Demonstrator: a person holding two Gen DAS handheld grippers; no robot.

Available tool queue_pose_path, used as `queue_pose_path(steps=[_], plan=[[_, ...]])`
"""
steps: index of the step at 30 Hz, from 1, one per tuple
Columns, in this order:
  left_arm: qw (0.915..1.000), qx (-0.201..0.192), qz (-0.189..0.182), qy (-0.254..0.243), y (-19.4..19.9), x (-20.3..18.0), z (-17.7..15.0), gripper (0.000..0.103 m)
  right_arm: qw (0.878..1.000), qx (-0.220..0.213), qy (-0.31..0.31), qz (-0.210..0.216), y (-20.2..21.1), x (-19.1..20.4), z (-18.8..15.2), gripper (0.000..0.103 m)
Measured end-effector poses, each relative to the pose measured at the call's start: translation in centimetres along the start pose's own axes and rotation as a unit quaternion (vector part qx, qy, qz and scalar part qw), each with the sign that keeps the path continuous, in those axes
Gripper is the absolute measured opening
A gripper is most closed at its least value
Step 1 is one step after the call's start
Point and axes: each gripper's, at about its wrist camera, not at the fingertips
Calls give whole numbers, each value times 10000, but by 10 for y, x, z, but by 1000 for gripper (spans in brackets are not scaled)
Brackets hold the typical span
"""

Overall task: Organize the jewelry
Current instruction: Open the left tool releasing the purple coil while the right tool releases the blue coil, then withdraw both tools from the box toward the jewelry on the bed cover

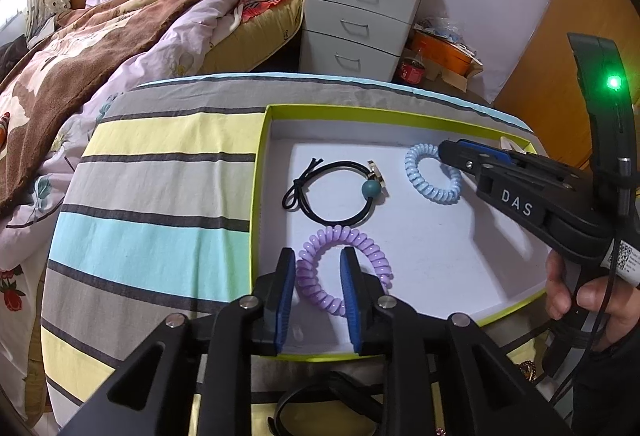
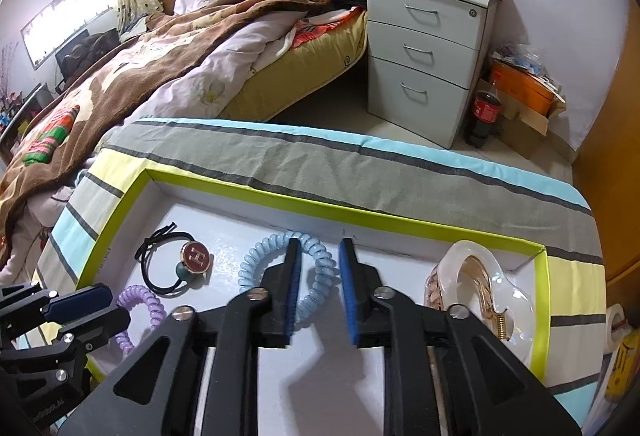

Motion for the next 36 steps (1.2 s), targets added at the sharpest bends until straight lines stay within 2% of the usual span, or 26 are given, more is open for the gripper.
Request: queue_pose_path(steps=[1, 3, 5, 7, 19, 26, 28, 32, 36], plan=[[10000, -10, -3, -6, 1, 0, 0, 28, 10000, -20, 6, -11, 1, 1, 0, 35], [10000, -20, -3, -12, 2, -1, 0, 29, 10000, -61, 1, 5, 4, 1, 0, 37], [10000, -41, -10, -13, 5, -2, 0, 31, 10000, -91, -16, 3, 8, 1, 0, 37], [10000, -82, -2, -31, 8, -3, 0, 36, 9999, -121, -29, -13, 12, 2, -1, 37], [9992, -384, -106, -39, 46, 0, -13, 43, 9987, -480, -129, 68, 61, 6, -19, 38], [9989, -425, -171, -48, 62, 8, -35, 44, 9969, -724, -8, 293, 97, 16, -46, 40], [9990, -425, -156, -39, 67, 11, -43, 44, 9961, -805, 0, 362, 107, 18, -57, 46], [9984, -498, -262, 39, 77, 17, -58, 44, 9952, -774, -42, 601, 116, 21, -76, 46], [9982, -511, -277, 113, 82, 24, -71, 47, 9940, -671, 270, 821, 120, 40, -96, 46]])
Point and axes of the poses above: each gripper's, at about its wrist camera, not at the fingertips, and y roughly against the way its jaws point, x to its left, z to its top, and after that the axes turned 3 degrees about -z, right-handed
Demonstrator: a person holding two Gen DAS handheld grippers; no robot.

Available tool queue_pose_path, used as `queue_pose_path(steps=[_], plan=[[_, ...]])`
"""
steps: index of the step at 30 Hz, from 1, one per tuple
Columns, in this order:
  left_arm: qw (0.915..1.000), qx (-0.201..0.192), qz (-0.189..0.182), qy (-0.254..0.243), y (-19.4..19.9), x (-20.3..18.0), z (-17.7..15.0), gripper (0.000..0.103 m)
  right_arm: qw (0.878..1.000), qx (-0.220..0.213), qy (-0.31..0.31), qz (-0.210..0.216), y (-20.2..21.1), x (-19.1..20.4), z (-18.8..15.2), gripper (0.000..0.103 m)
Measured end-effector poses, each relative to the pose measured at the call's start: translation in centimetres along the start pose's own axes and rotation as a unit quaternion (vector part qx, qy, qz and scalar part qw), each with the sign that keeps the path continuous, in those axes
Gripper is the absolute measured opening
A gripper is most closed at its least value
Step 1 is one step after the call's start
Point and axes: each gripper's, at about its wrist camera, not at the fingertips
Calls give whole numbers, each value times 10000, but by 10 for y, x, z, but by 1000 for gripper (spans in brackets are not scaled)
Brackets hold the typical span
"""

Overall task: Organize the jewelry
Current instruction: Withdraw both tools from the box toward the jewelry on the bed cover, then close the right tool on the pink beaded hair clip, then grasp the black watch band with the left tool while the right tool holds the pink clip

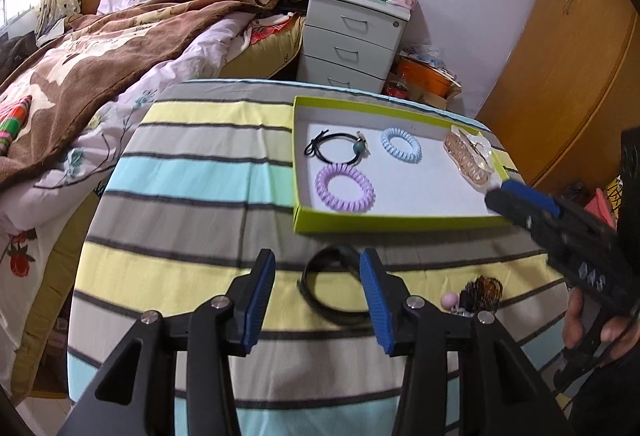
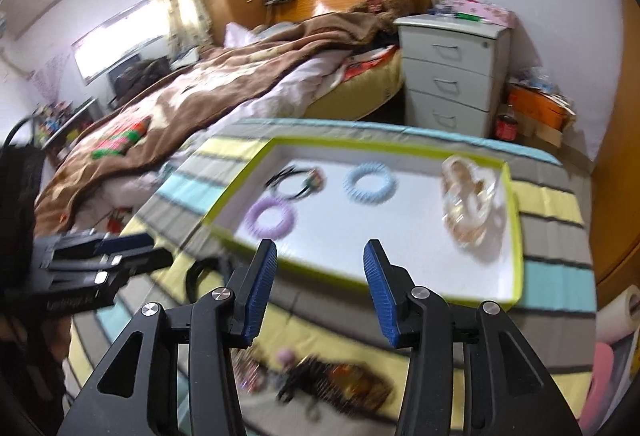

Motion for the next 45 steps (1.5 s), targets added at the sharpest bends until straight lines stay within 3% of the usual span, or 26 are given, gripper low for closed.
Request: queue_pose_path(steps=[7, 13, 34, 39, 43, 45], plan=[[9999, 61, 13, 108, 3, 10, -19, 47, 9985, 222, 294, 411, -6, 27, -23, 46], [9998, 47, 19, 213, 6, 21, -27, 47, 9965, 408, 543, 480, -13, 42, -37, 46], [9996, 168, -48, 203, 3, 26, -39, 47, 9901, 817, 1134, 107, -36, 64, -58, 46], [9997, 181, -11, 182, 2, 25, -37, 47, 9883, 862, 1258, 2, -37, 66, -61, 37], [9997, 186, -11, 169, 2, 24, -37, 47, 9874, 813, 1358, -43, -35, 72, -64, 21], [9997, 199, 20, 169, 1, 24, -36, 47, 9872, 789, 1385, -55, -33, 73, -65, 21]])
Point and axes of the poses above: each gripper's, at about its wrist camera, not at the fingertips, and y roughly against the way its jaws point, x to its left, z to its top, and after that the axes turned 3 degrees about -z, right-handed
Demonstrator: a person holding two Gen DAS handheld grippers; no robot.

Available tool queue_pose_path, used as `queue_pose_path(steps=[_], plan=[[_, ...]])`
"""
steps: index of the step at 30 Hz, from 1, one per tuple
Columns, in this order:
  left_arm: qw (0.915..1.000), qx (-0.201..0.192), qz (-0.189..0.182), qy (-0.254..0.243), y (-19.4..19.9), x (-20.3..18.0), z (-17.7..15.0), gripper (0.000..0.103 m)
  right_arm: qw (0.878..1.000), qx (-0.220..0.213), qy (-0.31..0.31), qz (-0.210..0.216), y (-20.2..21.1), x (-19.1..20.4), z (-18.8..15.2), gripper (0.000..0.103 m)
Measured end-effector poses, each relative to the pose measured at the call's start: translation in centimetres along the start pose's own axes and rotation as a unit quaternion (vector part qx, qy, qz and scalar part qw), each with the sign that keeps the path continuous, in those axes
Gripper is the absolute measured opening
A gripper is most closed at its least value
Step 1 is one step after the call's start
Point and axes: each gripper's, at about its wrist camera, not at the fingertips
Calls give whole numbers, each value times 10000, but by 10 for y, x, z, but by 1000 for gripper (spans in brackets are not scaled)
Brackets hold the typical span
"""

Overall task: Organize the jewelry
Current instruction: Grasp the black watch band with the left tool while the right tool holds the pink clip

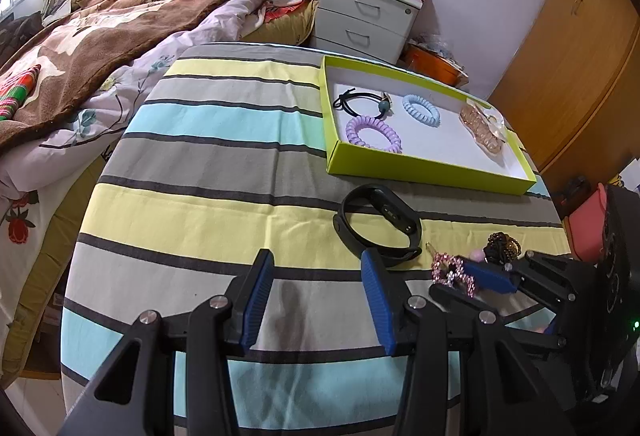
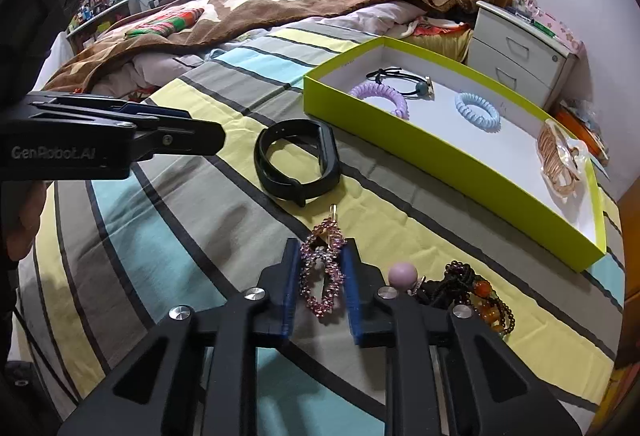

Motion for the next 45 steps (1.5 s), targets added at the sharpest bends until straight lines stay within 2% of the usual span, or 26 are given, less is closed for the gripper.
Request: queue_pose_path(steps=[11, 21, 29, 33, 39, 45], plan=[[9999, 55, -4, -149, -4, -11, 2, 47, 9984, -234, -481, 207, 15, -16, -5, 21], [9967, 172, -149, -777, -17, -46, 3, 47, 9943, -484, -905, 299, 38, -33, -10, 21], [9927, 203, 12, -1187, -33, -70, 9, 47, 9899, -675, -1226, 238, 56, -49, -18, 21], [9934, 239, -129, -1112, -38, -77, 12, 47, 9885, -755, -1289, 217, 62, -53, -20, 21], [9910, 388, 235, -1262, -53, -87, 11, 47, 9875, -800, -1337, 220, 66, -57, -23, 21], [9948, 335, 216, -933, -61, -81, 18, 47, 9868, -819, -1372, 264, 64, -57, -23, 21]])
Point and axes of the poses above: each gripper's, at about its wrist camera, not at the fingertips, and y roughly against the way its jaws point, x to its left, z to its top, and after that the axes turned 3 degrees about -z, right-handed
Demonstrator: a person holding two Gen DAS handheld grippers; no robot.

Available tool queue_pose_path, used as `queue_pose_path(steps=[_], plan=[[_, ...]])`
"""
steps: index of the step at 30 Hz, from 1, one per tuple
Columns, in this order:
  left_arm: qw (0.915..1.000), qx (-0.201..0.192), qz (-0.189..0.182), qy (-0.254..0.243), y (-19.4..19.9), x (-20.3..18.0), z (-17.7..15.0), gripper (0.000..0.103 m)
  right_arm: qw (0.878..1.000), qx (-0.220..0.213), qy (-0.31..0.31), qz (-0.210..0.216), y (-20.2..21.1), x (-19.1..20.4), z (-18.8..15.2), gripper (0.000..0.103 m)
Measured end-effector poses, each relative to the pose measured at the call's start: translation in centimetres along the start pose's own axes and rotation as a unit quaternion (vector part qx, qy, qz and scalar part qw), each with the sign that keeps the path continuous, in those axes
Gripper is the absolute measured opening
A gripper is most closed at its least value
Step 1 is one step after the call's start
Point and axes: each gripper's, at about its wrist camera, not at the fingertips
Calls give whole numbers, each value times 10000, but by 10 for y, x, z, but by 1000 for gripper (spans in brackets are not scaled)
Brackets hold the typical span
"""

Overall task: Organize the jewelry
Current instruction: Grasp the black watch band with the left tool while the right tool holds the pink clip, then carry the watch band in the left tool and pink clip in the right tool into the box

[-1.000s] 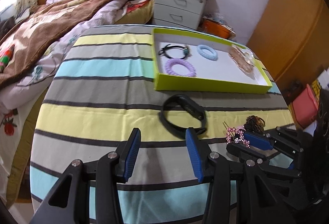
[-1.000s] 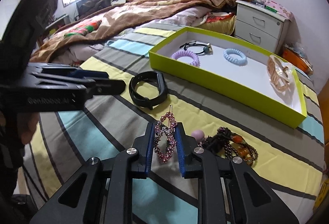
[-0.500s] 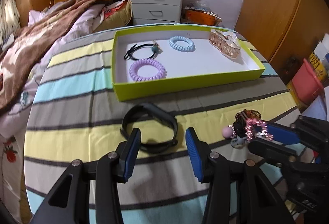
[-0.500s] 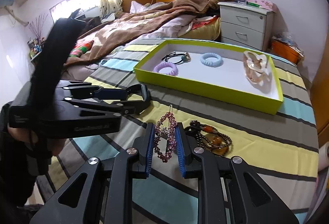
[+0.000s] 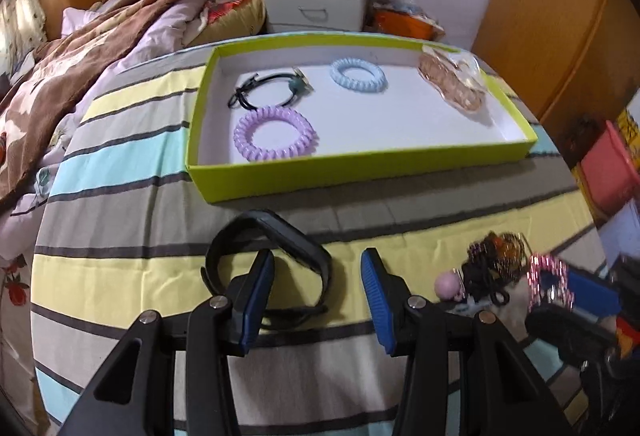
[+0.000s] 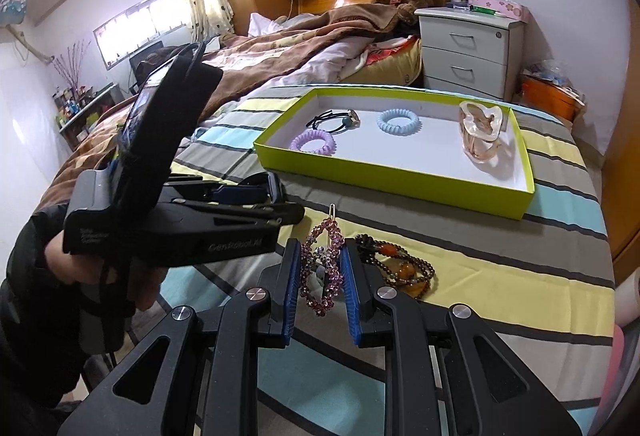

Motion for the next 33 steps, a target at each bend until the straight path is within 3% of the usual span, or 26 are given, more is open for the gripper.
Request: queue_pose_path(steps=[3, 7, 11, 14, 33], plan=[[9999, -37, 52, 125, -3, 1, 3, 46, 10000, -20, -16, 14, 1, -1, -1, 21], [9994, -43, 311, 164, -4, 0, 5, 32, 10000, -44, -36, 26, 2, -2, -1, 21], [9993, -39, 304, 200, -3, 2, 4, 30, 10000, -44, -49, 26, 2, -3, -1, 21], [9993, -38, 310, 205, -1, 2, 2, 23, 10000, -42, -49, 4, 2, -3, -1, 21], [9989, -298, 260, 245, 30, 8, -10, 16, 9998, -174, -5, -102, 13, 4, 2, 21]])
Point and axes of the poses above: each gripper's, at about its wrist camera, not at the fingertips, and y roughly against the way its jaws point, x to its left, z to its top, and after that the axes turned 3 degrees about -z, right-handed
